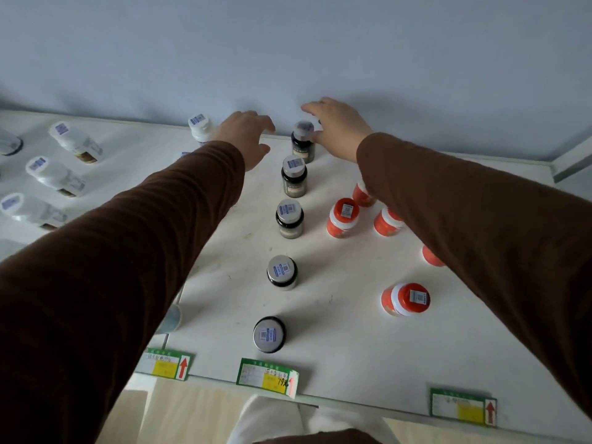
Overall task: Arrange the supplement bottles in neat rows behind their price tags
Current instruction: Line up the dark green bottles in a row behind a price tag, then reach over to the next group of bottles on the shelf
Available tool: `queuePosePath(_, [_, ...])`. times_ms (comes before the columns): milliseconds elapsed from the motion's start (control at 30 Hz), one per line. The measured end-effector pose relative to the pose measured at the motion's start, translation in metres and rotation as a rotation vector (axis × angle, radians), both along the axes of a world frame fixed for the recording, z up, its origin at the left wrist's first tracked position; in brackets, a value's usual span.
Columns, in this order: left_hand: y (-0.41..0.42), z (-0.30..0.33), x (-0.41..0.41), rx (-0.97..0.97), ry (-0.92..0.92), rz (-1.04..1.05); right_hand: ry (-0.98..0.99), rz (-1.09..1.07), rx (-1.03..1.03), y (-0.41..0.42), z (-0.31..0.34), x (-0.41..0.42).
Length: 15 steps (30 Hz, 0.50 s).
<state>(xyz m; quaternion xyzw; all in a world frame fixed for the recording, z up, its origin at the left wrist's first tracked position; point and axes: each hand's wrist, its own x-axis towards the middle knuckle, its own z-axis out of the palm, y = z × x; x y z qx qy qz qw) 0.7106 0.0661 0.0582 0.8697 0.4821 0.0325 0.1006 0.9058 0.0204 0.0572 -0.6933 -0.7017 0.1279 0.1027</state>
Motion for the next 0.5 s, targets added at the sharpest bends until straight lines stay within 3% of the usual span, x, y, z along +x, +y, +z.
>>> queuePosePath(200, [-0.046, 0.027, -0.007, 0.062, -0.031, -0.029, -0.002, 0.041, 0.088, -0.058, 0.026, -0.003])
queuePosePath(500, [-0.178, 0.053, -0.014, 0.109, -0.148, -0.139, 0.034, -0.042, 0.193, -0.216, 0.049, -0.006])
